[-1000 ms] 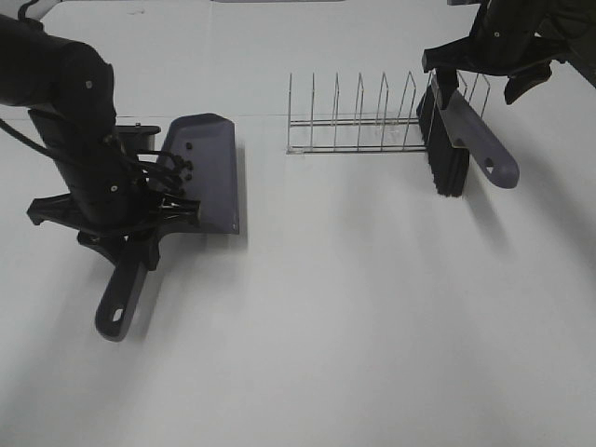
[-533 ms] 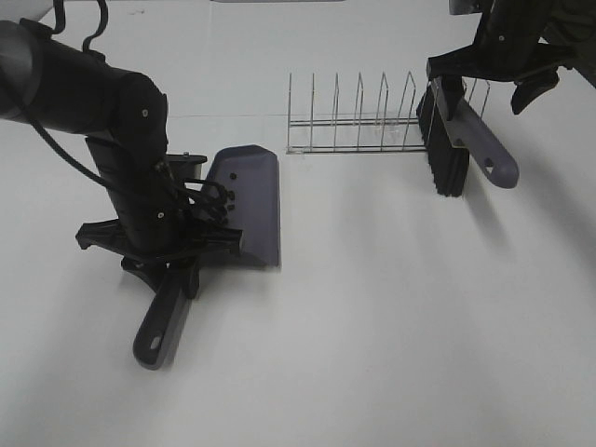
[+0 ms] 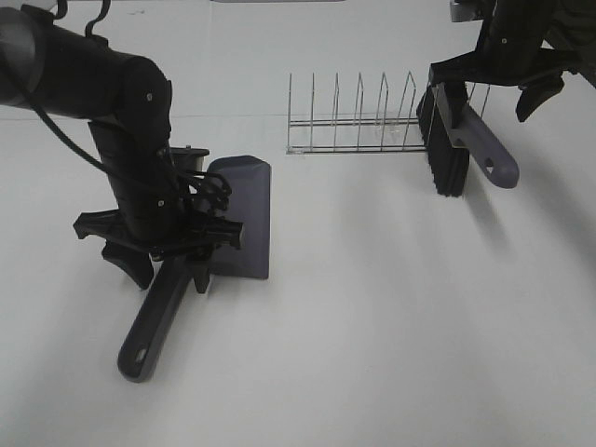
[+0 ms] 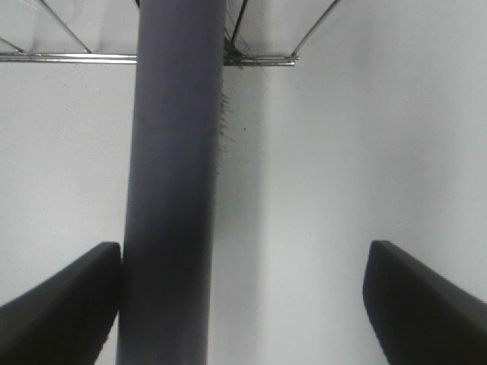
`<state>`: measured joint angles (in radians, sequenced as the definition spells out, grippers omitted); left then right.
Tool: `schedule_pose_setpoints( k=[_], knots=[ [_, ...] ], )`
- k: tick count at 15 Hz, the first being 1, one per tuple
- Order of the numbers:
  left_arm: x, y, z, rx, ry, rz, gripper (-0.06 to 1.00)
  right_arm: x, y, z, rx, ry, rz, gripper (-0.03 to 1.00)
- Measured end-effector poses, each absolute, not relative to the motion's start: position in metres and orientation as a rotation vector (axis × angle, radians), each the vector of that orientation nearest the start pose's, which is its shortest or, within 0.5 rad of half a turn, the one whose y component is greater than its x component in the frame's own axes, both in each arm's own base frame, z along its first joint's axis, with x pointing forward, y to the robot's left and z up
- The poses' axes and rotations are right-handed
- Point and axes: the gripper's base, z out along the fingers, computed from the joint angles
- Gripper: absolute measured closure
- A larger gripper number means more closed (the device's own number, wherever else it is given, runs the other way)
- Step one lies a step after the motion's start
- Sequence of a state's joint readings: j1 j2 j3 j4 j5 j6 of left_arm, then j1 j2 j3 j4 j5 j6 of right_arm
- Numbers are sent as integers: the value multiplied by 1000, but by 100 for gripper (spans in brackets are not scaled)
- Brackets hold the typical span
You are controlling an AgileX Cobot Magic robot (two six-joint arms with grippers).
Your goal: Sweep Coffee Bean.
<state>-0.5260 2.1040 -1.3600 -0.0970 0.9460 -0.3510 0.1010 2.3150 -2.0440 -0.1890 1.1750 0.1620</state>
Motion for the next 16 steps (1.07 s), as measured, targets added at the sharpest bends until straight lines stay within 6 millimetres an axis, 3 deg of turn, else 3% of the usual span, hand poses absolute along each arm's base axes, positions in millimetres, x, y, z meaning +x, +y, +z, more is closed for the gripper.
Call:
schedule_pose_setpoints(
  k=[3,7,9,13,14,16],
  knots=[
    [345,-201,151,273,3168,16,32,484,33,202,3,2919,-231,16],
    [346,-191,204,325,3080,126,32,474,32,246,-6,2832,-212,16],
    [339,-186,236,313,3013,96,32,464,34,271,-17,2793,-165,16],
    [310,-169,316,287,2824,-39,32,421,34,285,-45,2847,-102,17],
    [287,-156,337,293,2773,-67,32,390,31,288,-54,2892,-107,17],
    [264,-143,336,300,2789,-58,32,367,29,290,-57,2914,-101,17]
  ],
)
